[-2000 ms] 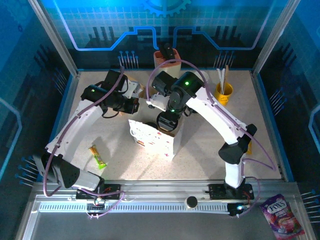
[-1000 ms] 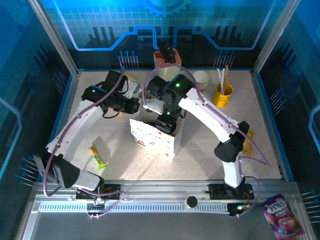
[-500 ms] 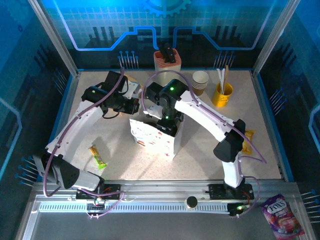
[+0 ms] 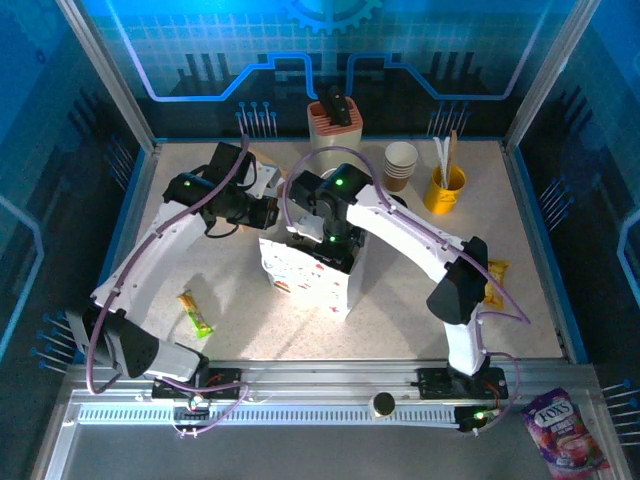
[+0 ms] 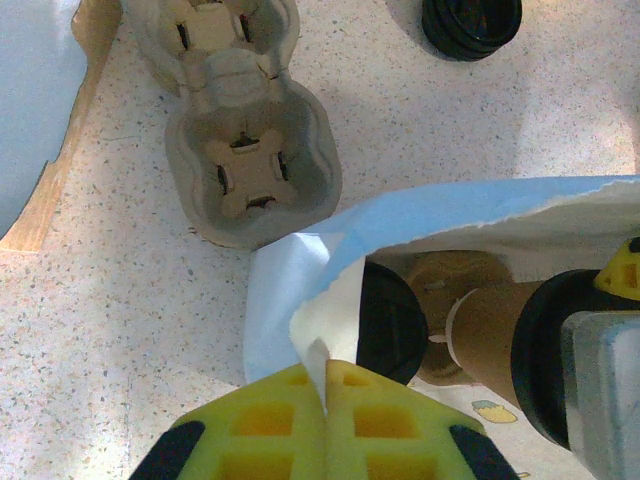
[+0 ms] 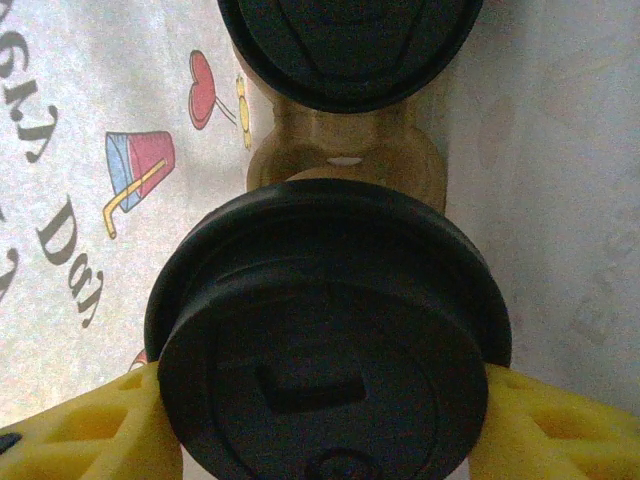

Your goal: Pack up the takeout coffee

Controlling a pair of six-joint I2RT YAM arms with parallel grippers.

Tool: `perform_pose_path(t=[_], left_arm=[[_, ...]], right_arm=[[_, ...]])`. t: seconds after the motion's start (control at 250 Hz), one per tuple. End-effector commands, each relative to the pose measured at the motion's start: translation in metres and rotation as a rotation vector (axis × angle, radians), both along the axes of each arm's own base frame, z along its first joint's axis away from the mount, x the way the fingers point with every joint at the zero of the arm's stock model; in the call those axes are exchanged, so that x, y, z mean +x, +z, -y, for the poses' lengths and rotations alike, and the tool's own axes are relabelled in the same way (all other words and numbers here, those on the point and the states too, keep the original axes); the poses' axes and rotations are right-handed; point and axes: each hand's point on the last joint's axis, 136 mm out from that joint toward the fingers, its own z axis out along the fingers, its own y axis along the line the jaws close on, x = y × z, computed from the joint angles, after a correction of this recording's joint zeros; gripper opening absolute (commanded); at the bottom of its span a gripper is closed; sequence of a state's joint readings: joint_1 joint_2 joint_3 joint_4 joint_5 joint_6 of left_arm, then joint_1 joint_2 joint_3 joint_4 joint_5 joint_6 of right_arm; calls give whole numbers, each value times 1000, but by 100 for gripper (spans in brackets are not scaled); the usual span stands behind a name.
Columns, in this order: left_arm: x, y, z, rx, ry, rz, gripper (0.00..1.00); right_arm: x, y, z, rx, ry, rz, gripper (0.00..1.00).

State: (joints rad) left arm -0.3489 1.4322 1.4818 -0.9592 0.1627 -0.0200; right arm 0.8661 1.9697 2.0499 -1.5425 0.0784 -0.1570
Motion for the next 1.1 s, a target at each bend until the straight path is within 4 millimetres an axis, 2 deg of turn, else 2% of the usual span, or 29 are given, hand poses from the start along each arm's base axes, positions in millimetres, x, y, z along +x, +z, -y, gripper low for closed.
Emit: perform_pose_path(t=[0.0,0.368,1.099], left_arm=[[-7,-4,1,-3,-18,-15,0],[-6,-5,1,-2,-18,-18,0],[-6,-7,1,-1,-18,-17,0]], right_arm=[[-6,4,-2,9,2,9,48],[-5,-8,-1,0,-2,1,48],[-2,-11,-2,9,-5,12,48]])
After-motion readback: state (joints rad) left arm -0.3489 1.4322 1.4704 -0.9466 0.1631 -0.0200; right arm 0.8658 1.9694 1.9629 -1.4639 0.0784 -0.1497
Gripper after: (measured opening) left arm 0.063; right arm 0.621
